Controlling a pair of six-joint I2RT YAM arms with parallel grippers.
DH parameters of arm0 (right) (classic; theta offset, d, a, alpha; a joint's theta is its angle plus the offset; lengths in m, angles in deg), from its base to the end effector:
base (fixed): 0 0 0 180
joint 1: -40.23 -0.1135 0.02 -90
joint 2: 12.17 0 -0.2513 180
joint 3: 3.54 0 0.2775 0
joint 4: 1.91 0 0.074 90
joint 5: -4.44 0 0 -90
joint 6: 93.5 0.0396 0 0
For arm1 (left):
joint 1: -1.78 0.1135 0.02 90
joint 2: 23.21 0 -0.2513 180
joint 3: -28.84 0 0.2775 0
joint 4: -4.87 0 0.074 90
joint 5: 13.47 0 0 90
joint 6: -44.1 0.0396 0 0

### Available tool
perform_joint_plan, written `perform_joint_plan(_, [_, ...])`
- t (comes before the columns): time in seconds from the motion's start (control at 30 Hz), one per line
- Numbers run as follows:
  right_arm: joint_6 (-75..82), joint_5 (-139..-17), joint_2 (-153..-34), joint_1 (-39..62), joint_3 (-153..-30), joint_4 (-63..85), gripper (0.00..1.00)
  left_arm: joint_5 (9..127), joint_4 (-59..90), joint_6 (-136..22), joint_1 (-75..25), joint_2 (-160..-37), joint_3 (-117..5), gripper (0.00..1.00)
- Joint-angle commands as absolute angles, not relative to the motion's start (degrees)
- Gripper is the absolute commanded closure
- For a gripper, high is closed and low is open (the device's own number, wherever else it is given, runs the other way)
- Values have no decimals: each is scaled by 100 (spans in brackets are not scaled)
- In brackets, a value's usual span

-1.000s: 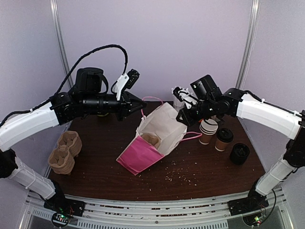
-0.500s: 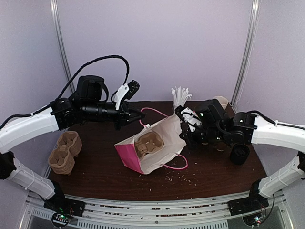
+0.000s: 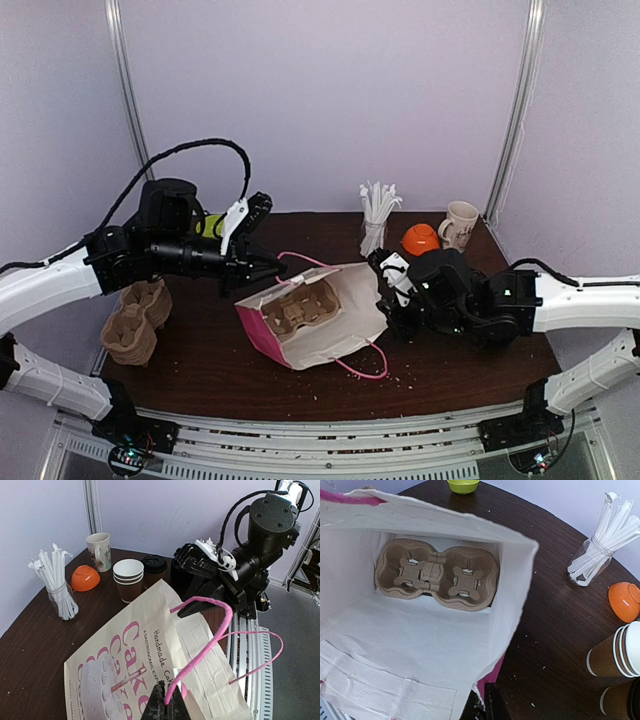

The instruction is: Pack the takeout coffee

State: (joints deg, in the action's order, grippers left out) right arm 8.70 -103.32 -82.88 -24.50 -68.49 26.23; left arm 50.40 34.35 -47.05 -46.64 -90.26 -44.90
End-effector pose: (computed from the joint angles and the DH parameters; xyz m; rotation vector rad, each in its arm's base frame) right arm 0.1415 0.2714 0.2605 -0.7936 2.0141 0.4511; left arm 0.1851 -0.2350 0.3348 1.1074 1.7448 -0.9993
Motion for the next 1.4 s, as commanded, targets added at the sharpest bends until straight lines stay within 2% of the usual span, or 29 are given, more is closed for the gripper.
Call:
perform_joint_plan(0.0, [909, -10623, -8219, -2559, -6738, 2556, 100, 4838, 3471, -4678, -4673, -8947, -4430, 100])
perform_joint_plan(0.43, [189, -10927, -8115, -2514, -7714, 2861, 100, 5117, 3408, -5183, -4673, -9237, -5033, 100])
perform_joint_plan(0.67, [-510, -10504, -8621, -2219, -8835, 3999, 100, 4870, 3588, -5526, -4673, -9356, -5291, 100])
perform_joint_plan(0.97, [-472, -9407, -9317, -1976, -10143, 5369, 100, 4429, 3397, -6010, -4673, -9346, -5217, 100])
perform_joint_plan(1.13, [-265, -9194, -9898, -1693, -11195, 6450, 100, 4308, 3480, -6208, -4673, -9361, -5295, 100])
perform_joint_plan(1.2, [-218, -9078, -10079, -1678, -11481, 6754, 100, 4347, 3558, -6218, -4673, -9350, -5276, 93])
perform_joint_plan(1.37, [-167, -9096, -10244, -1652, -11659, 7021, 100, 4415, 3634, -6140, -4673, -9241, -5155, 37])
